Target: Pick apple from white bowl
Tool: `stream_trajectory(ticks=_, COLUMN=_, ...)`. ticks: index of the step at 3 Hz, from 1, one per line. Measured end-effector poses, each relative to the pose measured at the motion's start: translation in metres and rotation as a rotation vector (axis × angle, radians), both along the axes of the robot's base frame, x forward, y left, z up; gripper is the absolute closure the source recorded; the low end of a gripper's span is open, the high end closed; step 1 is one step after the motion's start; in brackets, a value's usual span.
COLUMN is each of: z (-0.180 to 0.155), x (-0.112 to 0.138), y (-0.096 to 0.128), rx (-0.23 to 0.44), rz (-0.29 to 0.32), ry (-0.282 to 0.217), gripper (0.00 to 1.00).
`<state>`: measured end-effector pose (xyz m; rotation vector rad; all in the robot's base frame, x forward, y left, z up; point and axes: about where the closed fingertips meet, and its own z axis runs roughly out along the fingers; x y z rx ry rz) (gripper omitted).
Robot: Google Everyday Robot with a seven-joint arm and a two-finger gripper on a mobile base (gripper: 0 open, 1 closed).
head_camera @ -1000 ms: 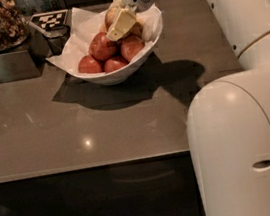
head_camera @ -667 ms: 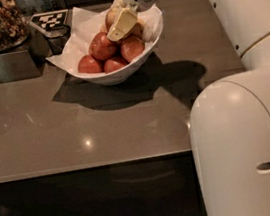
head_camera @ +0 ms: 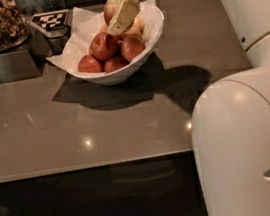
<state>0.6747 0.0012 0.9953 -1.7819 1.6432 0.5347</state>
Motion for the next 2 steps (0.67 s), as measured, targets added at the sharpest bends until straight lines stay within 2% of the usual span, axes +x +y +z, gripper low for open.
stream_trajectory(ticks=1, z=0.022, x=-0.022, y=0.001, rx=0.012, rz=0.055, ry=0.005, gripper=1.00)
stream_trajectory(ticks=2, z=0.044, x=-0.039, y=-0.001, rx=0.079, rz=0.106, ry=-0.004, gripper=1.00)
